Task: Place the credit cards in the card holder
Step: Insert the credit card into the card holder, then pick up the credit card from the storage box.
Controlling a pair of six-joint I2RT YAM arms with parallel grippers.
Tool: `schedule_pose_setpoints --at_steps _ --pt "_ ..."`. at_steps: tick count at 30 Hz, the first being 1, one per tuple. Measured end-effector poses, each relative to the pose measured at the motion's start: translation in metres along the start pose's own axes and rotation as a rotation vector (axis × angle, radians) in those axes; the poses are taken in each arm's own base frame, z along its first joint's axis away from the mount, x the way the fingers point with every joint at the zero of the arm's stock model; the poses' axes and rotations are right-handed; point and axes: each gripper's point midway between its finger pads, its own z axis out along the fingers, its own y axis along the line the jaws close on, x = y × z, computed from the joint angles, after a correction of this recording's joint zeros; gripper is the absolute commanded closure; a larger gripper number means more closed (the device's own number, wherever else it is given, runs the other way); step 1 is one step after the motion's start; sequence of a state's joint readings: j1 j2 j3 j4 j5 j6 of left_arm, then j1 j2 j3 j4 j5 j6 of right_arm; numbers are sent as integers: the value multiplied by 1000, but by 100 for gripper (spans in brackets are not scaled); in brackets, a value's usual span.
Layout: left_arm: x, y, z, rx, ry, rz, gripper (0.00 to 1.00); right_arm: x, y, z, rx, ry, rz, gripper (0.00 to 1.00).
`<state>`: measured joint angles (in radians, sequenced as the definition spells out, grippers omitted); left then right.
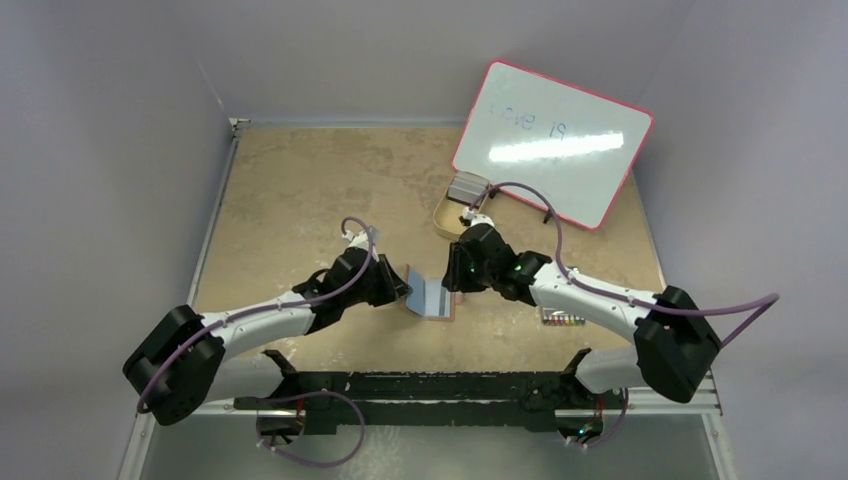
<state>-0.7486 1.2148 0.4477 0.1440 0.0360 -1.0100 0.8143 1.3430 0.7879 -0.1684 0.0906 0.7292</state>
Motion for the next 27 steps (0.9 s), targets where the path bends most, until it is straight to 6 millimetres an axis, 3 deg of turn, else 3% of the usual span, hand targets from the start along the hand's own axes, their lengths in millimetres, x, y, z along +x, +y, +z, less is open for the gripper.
schedule_pose_setpoints --at_steps 3,5,11,15,19,27 --pt "2 2 -1 -5 4 1 79 -14 -2 -4 -7 -25 -66 57" --pt "1 1 -2 -2 1 3 78 -36 -5 -7 -7 -65 -99 55" --pt "-2 -3 -6 12 -10 9 77 -125 -24 -19 34 -227 -206 43" --pt "-2 -1 -6 6 -10 12 77 -174 -40 -7 113 -285 -326 42" --pt "0 3 -5 -2 -8 12 77 -192 -60 20 203 -253 -455 42" --pt "3 8 -5 -13 -3 26 77 -204 -80 68 277 -168 -630 41"
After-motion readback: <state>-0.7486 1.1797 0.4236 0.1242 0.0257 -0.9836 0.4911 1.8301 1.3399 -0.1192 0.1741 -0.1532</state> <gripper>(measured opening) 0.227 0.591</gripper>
